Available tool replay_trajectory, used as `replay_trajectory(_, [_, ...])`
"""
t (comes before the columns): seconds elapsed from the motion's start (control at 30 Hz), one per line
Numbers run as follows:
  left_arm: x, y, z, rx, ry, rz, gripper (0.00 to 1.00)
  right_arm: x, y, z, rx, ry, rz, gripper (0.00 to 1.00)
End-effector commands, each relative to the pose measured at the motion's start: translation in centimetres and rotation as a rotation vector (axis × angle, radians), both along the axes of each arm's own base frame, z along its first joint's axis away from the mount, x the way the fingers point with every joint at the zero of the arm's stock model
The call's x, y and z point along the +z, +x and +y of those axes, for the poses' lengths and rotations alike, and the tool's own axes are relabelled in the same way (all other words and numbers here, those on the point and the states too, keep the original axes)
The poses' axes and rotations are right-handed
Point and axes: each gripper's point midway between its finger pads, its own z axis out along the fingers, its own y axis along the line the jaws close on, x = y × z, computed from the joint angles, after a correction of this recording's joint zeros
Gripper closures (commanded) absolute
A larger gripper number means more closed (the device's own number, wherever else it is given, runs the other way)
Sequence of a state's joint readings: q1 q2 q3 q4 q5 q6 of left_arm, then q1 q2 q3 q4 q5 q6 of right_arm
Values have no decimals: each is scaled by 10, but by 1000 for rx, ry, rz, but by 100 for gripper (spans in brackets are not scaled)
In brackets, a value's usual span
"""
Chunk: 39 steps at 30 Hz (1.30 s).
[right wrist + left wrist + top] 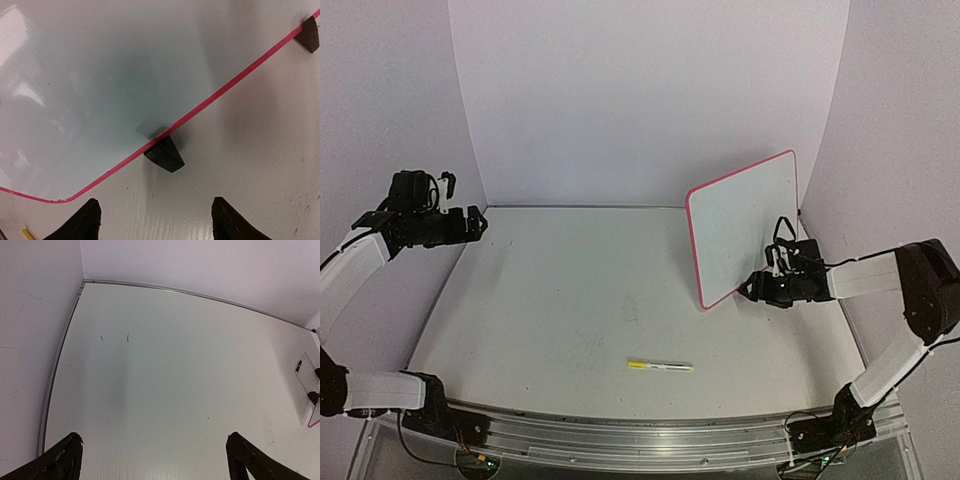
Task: Write a sentence on the whiteboard
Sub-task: Pick up the whiteboard stand from the corner of the board.
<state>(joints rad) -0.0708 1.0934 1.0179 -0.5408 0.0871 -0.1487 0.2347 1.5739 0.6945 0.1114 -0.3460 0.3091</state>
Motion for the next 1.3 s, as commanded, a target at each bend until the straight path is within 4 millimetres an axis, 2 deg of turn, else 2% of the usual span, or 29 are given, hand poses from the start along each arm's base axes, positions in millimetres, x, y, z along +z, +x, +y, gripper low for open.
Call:
replay_trajectory(0.0, [20,0,-4,-38,-2,-83,0,6,21,9,20,33,-73,34])
replay_trajectory(0.13, [19,0,-5,-41,-2,-80,1,-3,28,11,31,25,-63,41])
replay_trajectory(0.53, [16,-1,-8,-54,-16,-70,1,-7,40,10,24,-3,-73,61])
replay_trajectory(0.97, [15,-1,-10,-62,-28,-64,1,-11,43,15,46,3,-60,64])
replay_trajectory(1.27, [13,0,-10,-59,-28,-59,1,-11,32,39,143,-44,-51,69])
